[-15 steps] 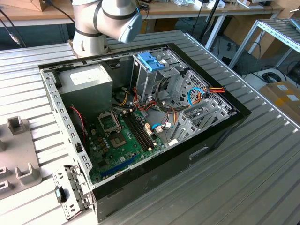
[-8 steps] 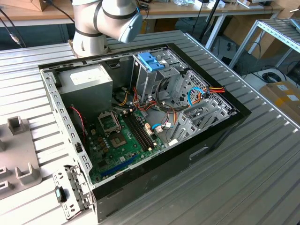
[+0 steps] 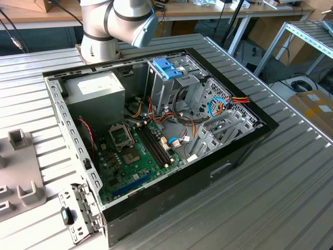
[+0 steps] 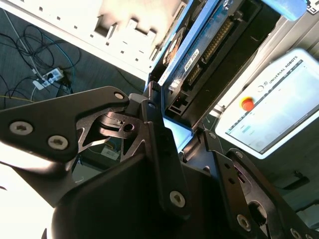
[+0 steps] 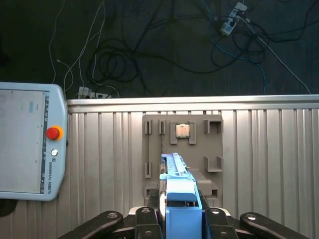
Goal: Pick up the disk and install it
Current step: 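Pick up the disk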
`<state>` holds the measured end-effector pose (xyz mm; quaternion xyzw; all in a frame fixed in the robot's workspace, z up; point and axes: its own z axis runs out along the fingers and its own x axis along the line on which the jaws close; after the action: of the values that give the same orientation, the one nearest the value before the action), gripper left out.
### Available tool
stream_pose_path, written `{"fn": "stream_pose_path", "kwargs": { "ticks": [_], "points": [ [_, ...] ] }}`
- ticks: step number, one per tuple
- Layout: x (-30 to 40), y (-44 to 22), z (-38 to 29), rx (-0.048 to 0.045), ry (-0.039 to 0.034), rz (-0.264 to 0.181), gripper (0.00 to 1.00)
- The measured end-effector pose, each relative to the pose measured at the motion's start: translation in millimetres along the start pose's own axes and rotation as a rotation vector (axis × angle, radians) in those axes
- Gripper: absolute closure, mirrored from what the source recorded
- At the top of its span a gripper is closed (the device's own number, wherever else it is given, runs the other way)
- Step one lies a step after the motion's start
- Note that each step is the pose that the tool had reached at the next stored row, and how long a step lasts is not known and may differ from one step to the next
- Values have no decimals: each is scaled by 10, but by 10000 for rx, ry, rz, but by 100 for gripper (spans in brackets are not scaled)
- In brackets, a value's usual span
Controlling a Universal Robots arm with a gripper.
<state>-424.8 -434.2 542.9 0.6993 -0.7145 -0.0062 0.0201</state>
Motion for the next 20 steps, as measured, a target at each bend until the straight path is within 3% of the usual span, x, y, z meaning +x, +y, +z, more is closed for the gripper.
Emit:
{"fn": "stream_pose_path", "kwargs": {
  "ticks": [20],
  "points": [
    [-2,-60,0,0,51,2,63]
  ]
}}
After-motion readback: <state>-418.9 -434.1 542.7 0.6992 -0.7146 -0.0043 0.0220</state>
